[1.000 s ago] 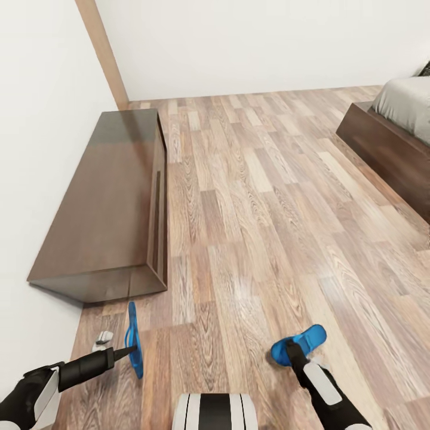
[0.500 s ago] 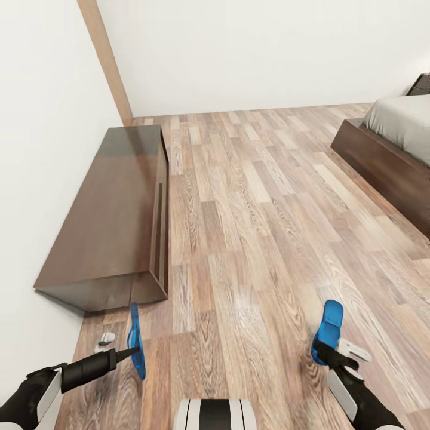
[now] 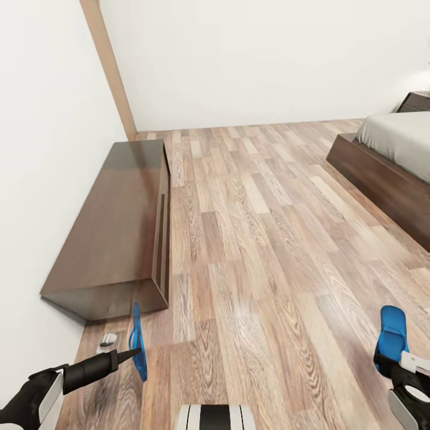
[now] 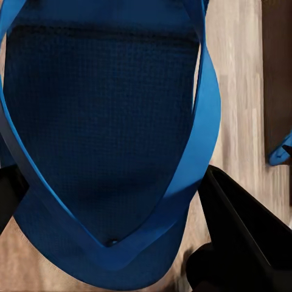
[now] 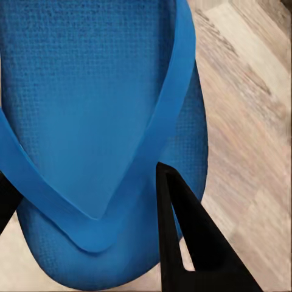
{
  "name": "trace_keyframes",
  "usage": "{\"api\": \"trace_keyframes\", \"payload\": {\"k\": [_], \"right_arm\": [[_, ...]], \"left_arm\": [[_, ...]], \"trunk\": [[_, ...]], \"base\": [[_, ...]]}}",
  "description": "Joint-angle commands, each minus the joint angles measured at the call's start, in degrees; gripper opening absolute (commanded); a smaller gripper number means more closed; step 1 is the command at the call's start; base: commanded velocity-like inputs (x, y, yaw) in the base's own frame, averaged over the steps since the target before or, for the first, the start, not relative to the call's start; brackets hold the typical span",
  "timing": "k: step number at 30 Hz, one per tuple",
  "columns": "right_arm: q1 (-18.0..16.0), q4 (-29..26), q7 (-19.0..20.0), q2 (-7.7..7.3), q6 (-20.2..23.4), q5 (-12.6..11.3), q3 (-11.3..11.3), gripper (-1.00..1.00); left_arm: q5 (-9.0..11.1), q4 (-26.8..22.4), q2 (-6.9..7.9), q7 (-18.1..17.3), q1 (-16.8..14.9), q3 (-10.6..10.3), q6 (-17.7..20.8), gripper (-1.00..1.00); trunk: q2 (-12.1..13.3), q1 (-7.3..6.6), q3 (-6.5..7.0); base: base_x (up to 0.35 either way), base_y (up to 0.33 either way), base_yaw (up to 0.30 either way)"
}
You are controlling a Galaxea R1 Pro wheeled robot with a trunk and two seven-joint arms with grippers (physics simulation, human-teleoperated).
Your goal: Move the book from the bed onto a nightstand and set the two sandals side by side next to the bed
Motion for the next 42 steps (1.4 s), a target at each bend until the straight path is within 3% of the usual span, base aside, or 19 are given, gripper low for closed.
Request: {"api": "trace_keyframes", "payload": {"k": [1,9,11,12,13,14,15,16,18,21,24,26,28,32,42], "right_arm": [[0.00,0.71,-0.03,-0.36,-0.28,-0.86,0.24,-1.00],[0.00,6.02,1.69,-1.13,-0.05,-0.93,0.32,-1.00],[0.00,6.38,8.38,-1.43,0.16,-0.71,0.34,-1.00],[0.00,6.48,18.19,-1.57,0.51,-0.56,0.33,-1.00],[0.00,6.50,23.44,-1.60,0.67,-0.53,0.33,-1.00],[0.00,6.51,25.95,-1.61,0.73,-0.51,0.33,-1.00],[0.00,6.52,32.62,-1.62,0.89,-0.49,0.29,-1.00],[0.00,6.53,36.41,-1.63,0.96,-0.48,0.27,-1.00],[0.00,6.53,42.53,-1.70,1.04,-0.47,0.25,-1.00],[0.00,6.57,46.90,-1.91,1.07,-0.48,0.30,-1.00],[0.00,6.66,53.51,-2.45,1.08,-0.49,0.50,-1.00],[0.00,6.79,56.80,-2.58,1.08,-0.47,0.55,-1.00],[0.00,8.51,60.44,-2.63,1.08,-0.46,0.63,-1.00],[0.00,12.03,62.06,-2.37,1.18,-0.47,0.88,-1.00],[0.00,19.87,62.22,-2.01,0.68,-0.41,1.03,-1.00]], "left_arm": [[0.10,0.02,-0.01,-0.15,-0.01,0.05,0.45,-1.00],[0.08,0.04,-0.03,-0.06,0.06,0.05,0.39,-1.00],[0.08,0.11,-0.07,-0.01,0.08,0.05,0.33,-1.00],[0.08,0.16,-0.09,0.05,0.09,0.03,0.09,-1.00],[0.08,0.17,-0.16,0.07,0.10,0.02,-0.02,-1.00],[0.07,0.18,-0.22,0.08,0.10,0.03,-0.06,-1.00],[0.03,0.19,-0.33,0.09,0.10,0.04,-0.14,-1.00],[0.02,0.19,-0.34,0.10,0.13,0.04,-0.17,-1.00],[-0.06,0.23,-0.36,0.11,0.17,0.04,-0.28,-1.00],[-0.88,1.58,-0.37,0.12,0.18,0.05,-1.40,-1.00],[-2.51,4.93,-0.40,0.40,0.19,0.05,-5.19,-1.00],[-3.21,6.69,-0.47,1.60,0.19,0.02,-7.52,-1.00],[-3.77,8.99,-1.02,5.45,0.19,0.00,-10.28,-1.00],[-4.01,10.45,-2.38,10.42,0.21,0.02,-11.62,-1.00],[-4.05,10.82,-2.63,12.15,0.25,0.04,-14.02,-1.00]], "trunk": [[0.00,-0.03,0.19],[0.11,-0.24,1.96],[0.14,-0.29,2.41],[0.15,-0.32,2.63],[0.16,-0.34,2.85],[0.18,-0.37,3.07],[0.19,-0.39,3.29],[0.20,-0.42,3.51],[0.23,-0.47,3.96],[0.27,-0.55,4.62],[0.31,-0.62,5.29],[0.34,-0.68,5.73],[0.36,-0.73,6.17],[0.42,-0.83,7.06],[0.55,-1.09,9.27]], "base": [[0.000,0.000,0.000],[0.000,0.000,0.000],[0.000,0.000,0.000],[0.000,0.000,0.000],[0.000,0.000,0.000],[0.000,0.000,0.000],[0.000,0.000,0.000],[0.000,0.000,0.000],[0.000,0.000,0.000],[0.000,0.000,0.000],[0.000,0.000,0.000],[0.000,0.000,0.000],[0.000,0.000,0.000],[0.000,0.000,0.000],[0.000,0.000,0.000]]}}
